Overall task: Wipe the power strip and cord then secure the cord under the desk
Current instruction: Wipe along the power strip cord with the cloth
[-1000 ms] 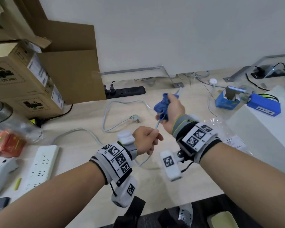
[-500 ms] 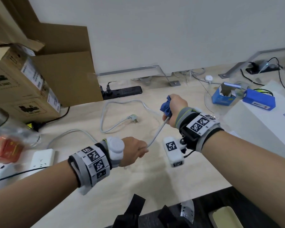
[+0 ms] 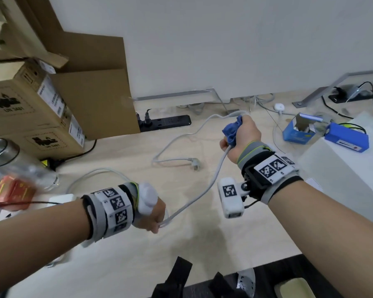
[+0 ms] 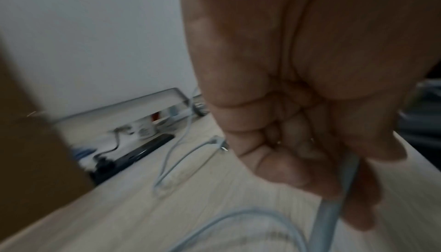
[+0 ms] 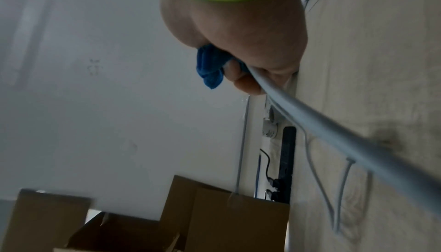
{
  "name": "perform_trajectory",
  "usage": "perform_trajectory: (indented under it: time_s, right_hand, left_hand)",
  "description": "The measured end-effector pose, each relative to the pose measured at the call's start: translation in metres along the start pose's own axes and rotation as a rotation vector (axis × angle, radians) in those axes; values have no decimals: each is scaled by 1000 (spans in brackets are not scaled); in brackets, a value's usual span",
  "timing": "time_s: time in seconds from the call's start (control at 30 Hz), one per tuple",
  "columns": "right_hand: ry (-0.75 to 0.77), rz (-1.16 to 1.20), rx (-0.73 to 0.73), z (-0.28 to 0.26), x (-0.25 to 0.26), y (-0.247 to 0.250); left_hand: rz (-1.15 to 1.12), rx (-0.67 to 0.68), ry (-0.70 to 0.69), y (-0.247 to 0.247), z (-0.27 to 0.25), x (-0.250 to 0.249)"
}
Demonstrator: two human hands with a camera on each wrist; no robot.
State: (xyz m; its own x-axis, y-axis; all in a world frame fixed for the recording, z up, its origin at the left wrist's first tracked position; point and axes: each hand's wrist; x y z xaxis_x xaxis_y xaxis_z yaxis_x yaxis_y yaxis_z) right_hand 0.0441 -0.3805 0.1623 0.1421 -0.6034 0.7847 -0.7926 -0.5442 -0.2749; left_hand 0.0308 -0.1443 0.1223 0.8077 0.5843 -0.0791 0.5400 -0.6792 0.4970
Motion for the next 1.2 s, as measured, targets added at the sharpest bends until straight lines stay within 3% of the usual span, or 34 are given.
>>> perform_trajectory:
  time_s: [0.07, 0.17, 0.23, 0.37, 0.5, 0.6, 0.73, 0.83, 0.9, 1.1, 1.2]
  right_hand:
    - [-21, 77, 11, -2, 2, -3]
    - [-48, 134, 6, -7, 3, -11]
    - [-41, 150, -9, -9, 0, -16]
    - [-41, 220, 2, -11, -3, -18]
    - [-103, 269, 92, -7, -17, -20]
    - [-154, 153, 51, -11, -43, -37]
    - [-234, -37, -7, -18, -67, -54]
    - [-224, -76, -23, -21, -64, -48]
    - [-203, -95, -21, -19, -50, -36]
    - [-211, -101, -128, 6, -22, -8]
    - [-186, -124, -136, 5, -13, -8]
  left_hand:
    - [-89, -215, -32, 10, 1, 3]
    - [-488, -713, -126, 28, 1, -8]
    - [-666, -903, -80, 41, 6, -24]
    - [-895, -965, 0, 60, 15, -34]
    - [-951, -1070, 140, 65, 11, -14]
    - [-852, -1025, 217, 71, 10, -8]
    - [-465, -937, 334, 80, 14, -24]
    - [-116, -880, 282, 75, 12, -30]
    - [-23, -862, 232, 64, 6, -18]
    - [112, -553, 221, 26, 6, 34]
    - [201, -316, 287, 21, 13, 51]
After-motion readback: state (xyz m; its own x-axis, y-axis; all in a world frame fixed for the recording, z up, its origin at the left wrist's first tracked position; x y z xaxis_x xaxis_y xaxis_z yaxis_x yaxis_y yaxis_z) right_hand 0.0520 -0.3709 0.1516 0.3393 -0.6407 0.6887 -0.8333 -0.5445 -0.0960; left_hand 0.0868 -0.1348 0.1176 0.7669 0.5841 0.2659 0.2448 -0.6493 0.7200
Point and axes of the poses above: each hand's wrist, its own z-axis towards the middle knuckle, its own y-axis out of the back of the hand, x = y × z, and after that the axes turned 3 degrees about -x, right-handed
